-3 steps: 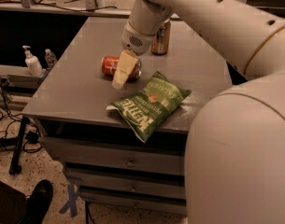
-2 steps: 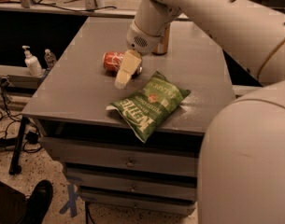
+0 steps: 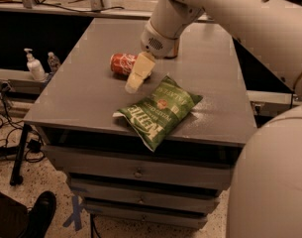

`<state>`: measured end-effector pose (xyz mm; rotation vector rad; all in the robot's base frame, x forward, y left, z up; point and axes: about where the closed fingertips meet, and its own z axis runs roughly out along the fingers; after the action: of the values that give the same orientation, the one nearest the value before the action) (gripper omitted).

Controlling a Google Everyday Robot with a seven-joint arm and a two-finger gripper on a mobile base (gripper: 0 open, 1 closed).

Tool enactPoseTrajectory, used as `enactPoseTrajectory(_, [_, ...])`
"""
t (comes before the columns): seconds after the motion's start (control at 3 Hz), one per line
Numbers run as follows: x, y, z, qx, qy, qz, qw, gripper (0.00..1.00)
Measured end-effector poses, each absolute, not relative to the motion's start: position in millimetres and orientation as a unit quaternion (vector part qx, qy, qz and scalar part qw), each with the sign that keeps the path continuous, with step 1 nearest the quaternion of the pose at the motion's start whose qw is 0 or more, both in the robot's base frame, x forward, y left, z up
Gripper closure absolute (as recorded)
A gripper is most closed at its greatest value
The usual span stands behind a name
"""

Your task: Knock coke can over

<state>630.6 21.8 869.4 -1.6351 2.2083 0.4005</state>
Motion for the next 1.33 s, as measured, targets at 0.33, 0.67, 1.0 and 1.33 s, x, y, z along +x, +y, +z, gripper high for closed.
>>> enactPoseTrajectory(0.33, [632.0, 1.7, 884.9, -0.553, 0.794, 0.139, 0.212, 0.0])
enactPoseTrajectory(0.67, [620.3, -30.8, 918.3, -0.515, 0.795, 0.148, 0.285, 0.0])
enactPoseTrajectory(1.0, [607.5, -73.0, 954.1, -0.469, 0.778, 0.164, 0.386, 0.0])
enactPoseTrajectory(1.33, [600.8, -97.9, 968.6, -0.439, 0.747, 0.185, 0.464, 0.0])
